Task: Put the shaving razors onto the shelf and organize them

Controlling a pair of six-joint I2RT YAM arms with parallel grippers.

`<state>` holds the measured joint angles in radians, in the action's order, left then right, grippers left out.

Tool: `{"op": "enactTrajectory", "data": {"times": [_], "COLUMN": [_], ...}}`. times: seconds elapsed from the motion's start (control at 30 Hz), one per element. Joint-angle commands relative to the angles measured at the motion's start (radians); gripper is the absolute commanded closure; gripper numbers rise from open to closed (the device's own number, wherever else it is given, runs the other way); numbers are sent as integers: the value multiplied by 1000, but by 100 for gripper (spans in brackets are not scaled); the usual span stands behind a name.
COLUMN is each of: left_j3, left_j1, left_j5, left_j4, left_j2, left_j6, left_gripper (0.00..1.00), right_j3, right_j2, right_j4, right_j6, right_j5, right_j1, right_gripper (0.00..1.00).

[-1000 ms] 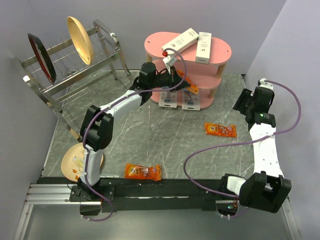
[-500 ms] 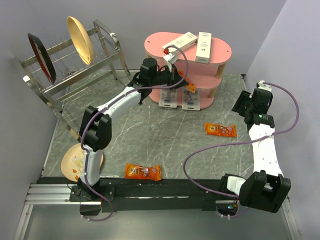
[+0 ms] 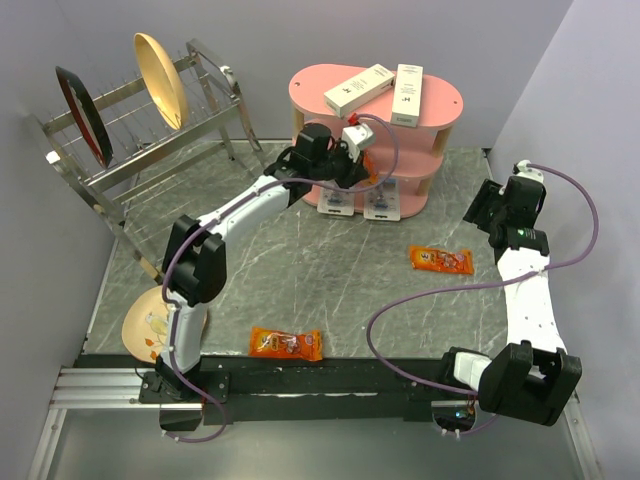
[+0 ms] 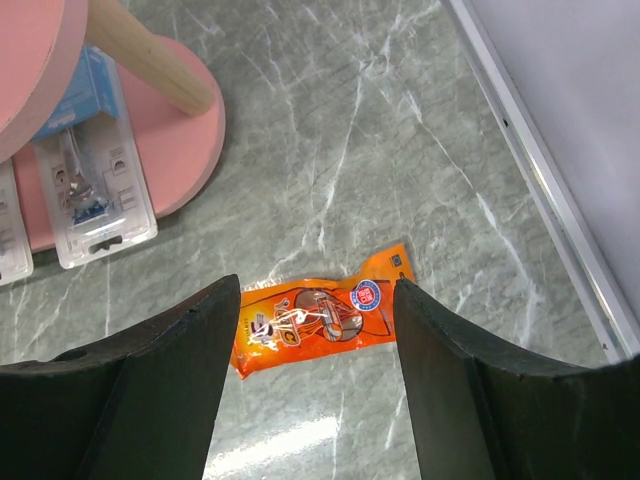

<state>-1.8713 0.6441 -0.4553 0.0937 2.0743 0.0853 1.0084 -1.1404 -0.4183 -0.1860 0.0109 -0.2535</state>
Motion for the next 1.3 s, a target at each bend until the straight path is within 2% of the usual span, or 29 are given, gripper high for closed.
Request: {"op": "enactTrajectory", "data": {"times": [0.0, 0.17, 0.53, 0.8, 1.27], "left_j3": [-8, -6, -61, -169, -305], "left_j1": [17, 25, 72, 126, 138], "left_j5": [156, 225, 199, 193, 155], "left_j4": [38, 44, 61, 57, 38], "left_j2": [-79, -80, -48, 18, 138], "left_j6": [192, 258, 257, 241, 231], "left_gripper": [97, 96, 96, 96, 96], "right_j3": [-8, -24, -71, -99, -109], "right_j2": [10, 16, 50, 67, 82], "right_j4": [39, 47, 59, 70, 73], "right_j6": [-12, -21, -32, -58, -109], "right_j5": [-3, -8, -8, -32, -60], "right_j1": [-6, -7, -10, -18, -29], "right_gripper": [30, 30, 30, 30, 30]}}
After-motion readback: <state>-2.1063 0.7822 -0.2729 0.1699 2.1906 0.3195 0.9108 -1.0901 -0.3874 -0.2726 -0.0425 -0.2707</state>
